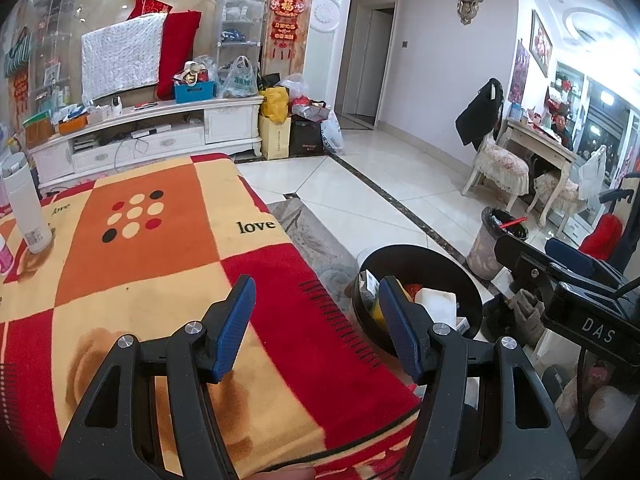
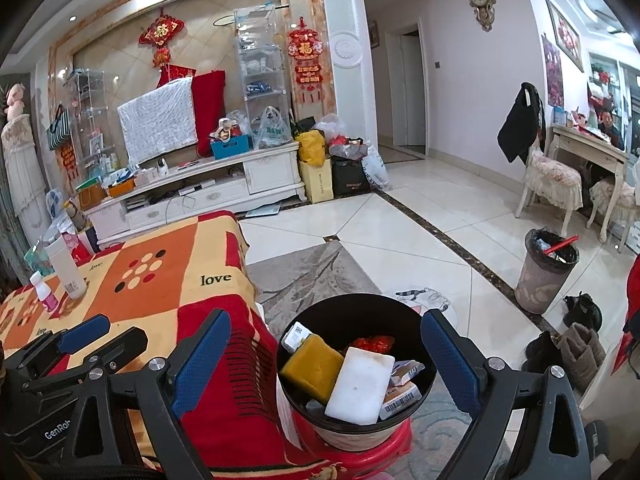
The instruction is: Collect trash
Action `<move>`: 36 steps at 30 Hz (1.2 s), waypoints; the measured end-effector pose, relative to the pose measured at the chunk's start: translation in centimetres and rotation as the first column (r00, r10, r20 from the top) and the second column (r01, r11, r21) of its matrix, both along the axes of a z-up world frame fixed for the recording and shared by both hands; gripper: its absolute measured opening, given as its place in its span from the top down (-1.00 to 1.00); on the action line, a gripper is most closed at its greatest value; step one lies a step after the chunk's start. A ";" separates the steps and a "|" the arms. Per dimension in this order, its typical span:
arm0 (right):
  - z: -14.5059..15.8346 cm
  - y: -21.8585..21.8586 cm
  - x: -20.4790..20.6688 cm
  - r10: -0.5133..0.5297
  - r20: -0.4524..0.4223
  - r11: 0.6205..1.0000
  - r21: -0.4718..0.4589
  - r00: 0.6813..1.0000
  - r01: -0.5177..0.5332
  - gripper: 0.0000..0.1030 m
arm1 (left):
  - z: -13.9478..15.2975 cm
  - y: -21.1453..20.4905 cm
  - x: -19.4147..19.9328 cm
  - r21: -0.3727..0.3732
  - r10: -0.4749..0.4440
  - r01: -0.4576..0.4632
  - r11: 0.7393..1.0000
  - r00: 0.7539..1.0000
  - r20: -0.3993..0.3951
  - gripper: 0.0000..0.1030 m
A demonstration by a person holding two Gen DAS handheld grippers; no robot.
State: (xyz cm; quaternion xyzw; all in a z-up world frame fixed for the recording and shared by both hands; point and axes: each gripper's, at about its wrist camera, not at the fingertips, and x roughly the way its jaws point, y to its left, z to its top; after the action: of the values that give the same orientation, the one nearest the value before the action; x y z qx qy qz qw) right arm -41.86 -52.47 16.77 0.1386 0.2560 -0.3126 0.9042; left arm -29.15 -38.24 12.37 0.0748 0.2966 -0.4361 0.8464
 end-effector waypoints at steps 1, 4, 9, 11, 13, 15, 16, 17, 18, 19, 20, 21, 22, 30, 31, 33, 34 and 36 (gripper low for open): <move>0.0 0.0 0.0 0.000 -0.003 1.000 0.000 1.000 0.000 -0.84 | -0.1 0.0 0.0 0.001 0.000 0.000 1.000 1.000 -0.001 -0.22; 0.0 -0.1 0.0 -0.001 -0.005 1.000 0.000 1.000 0.001 -0.84 | -0.1 0.0 0.0 0.000 0.000 0.000 1.000 1.000 -0.002 -0.22; -0.2 -0.2 0.1 -0.001 -0.015 1.000 0.006 1.000 0.001 -0.84 | -0.4 0.0 -0.2 0.005 -0.002 0.002 1.000 1.000 -0.007 -0.22; -0.2 -0.3 0.1 -0.001 -0.019 1.000 0.009 1.000 0.001 -0.84 | -0.6 0.1 -0.1 0.004 -0.001 0.001 1.000 1.000 -0.012 -0.22; -0.3 -0.3 0.1 0.001 -0.023 1.000 0.013 1.000 -0.001 -0.84 | -0.7 0.1 0.0 0.004 0.000 0.000 1.000 1.000 -0.016 -0.23; -0.4 -0.3 0.1 0.002 -0.027 1.000 0.015 1.000 -0.001 -0.84 | -0.8 0.1 -0.1 0.006 -0.002 0.002 1.000 1.000 -0.019 -0.22; -0.4 -0.4 0.2 0.002 -0.028 1.000 0.015 1.000 -0.001 -0.84 | -0.9 0.1 -0.1 0.007 -0.002 0.002 1.000 1.000 -0.020 -0.22; -0.5 -0.4 0.2 0.003 -0.030 1.000 0.017 1.000 -0.002 -0.84 | -0.8 0.1 0.0 0.009 -0.002 0.002 1.000 1.000 -0.021 -0.22; -0.5 -0.4 0.2 0.003 -0.030 1.000 0.018 1.000 -0.003 -0.84 | -0.9 0.0 0.0 0.010 -0.003 0.003 1.000 1.000 -0.022 -0.22; -0.5 -0.3 0.2 0.003 -0.031 1.000 0.017 1.000 -0.003 -0.84 | -0.9 0.0 0.0 0.011 -0.003 0.003 1.000 1.000 -0.023 -0.22; -0.5 -0.3 0.2 0.003 -0.031 1.000 0.017 1.000 -0.002 -0.84 | -1.0 0.0 0.0 0.012 -0.003 0.004 1.000 1.000 -0.026 -0.22; -0.5 -0.3 0.2 0.003 -0.031 1.000 0.018 1.000 -0.003 -0.84 | -1.0 0.0 0.0 0.012 -0.004 0.005 1.000 1.000 -0.028 -0.22; -0.5 -0.3 0.2 0.003 -0.031 1.000 0.018 1.000 -0.003 -0.84 | -1.0 0.0 0.0 0.013 -0.005 0.005 1.000 1.000 -0.030 -0.22; -0.8 -0.5 0.2 0.002 -0.037 1.000 0.029 0.999 -0.001 -0.84 | -1.2 -0.2 0.2 0.018 -0.012 0.013 1.000 0.999 -0.036 -0.22; -0.8 -0.5 0.2 0.003 -0.035 1.000 0.028 0.999 -0.002 -0.84 | -1.2 -0.2 0.2 0.018 -0.012 0.012 1.000 0.999 -0.037 -0.22; -0.8 -0.5 0.2 0.003 -0.035 1.000 0.028 0.999 -0.002 -0.84 | -1.2 -0.2 0.2 0.018 -0.012 0.013 1.000 0.999 -0.037 -0.22; -0.8 -0.5 0.2 0.003 -0.036 1.000 0.027 0.999 -0.002 -0.84 | -1.2 -0.2 0.2 0.018 -0.012 0.013 1.000 0.999 -0.037 -0.22; -0.8 -0.5 0.2 0.002 -0.037 1.000 0.027 0.999 -0.001 -0.84 | -1.2 -0.3 0.2 0.019 -0.012 0.013 1.000 0.999 -0.036 -0.23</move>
State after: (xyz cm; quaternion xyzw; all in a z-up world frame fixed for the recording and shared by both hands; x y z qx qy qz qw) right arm -41.65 -52.93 15.96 0.1451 0.2769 -0.3110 0.8975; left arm -29.00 -38.50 11.21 0.0767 0.3153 -0.4398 0.8374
